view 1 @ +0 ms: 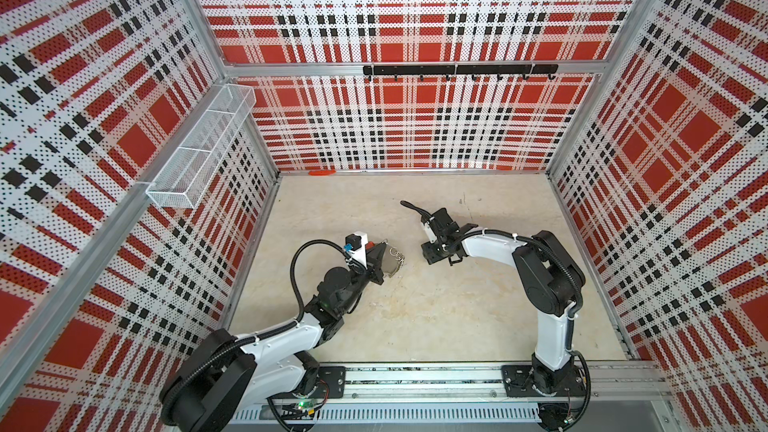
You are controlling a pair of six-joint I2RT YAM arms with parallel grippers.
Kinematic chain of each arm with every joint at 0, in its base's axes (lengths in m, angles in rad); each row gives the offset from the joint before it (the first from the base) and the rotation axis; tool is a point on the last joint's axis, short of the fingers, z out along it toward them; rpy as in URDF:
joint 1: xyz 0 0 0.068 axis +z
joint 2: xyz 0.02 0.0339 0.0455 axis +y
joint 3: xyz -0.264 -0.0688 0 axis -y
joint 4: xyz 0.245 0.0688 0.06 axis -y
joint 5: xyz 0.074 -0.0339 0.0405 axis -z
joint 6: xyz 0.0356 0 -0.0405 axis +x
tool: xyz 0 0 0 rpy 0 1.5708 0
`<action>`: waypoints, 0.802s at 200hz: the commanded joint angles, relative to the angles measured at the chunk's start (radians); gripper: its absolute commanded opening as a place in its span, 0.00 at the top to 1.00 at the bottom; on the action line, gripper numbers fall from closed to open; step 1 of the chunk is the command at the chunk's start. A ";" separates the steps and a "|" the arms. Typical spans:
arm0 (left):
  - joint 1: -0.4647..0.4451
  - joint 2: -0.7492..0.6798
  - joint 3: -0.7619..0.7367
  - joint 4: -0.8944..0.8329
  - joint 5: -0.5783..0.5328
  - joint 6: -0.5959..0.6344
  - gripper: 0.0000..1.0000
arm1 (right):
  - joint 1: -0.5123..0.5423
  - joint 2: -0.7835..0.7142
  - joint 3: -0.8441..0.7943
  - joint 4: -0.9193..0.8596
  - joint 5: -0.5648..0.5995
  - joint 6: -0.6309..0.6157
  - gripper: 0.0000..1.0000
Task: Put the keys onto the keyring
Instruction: 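Lift the black key tag with the right gripper toward the plate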
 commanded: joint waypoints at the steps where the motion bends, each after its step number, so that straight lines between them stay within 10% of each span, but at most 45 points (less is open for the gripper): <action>1: -0.008 -0.011 -0.004 0.052 0.004 0.012 1.00 | 0.011 0.032 0.011 -0.045 0.045 -0.037 0.53; 66: -0.007 -0.008 -0.003 0.052 0.001 0.015 1.00 | 0.017 0.005 0.008 -0.010 0.153 0.028 0.81; 160: -0.008 0.012 0.003 0.052 0.006 0.014 1.00 | 0.015 -0.188 -0.071 0.113 0.258 0.158 0.90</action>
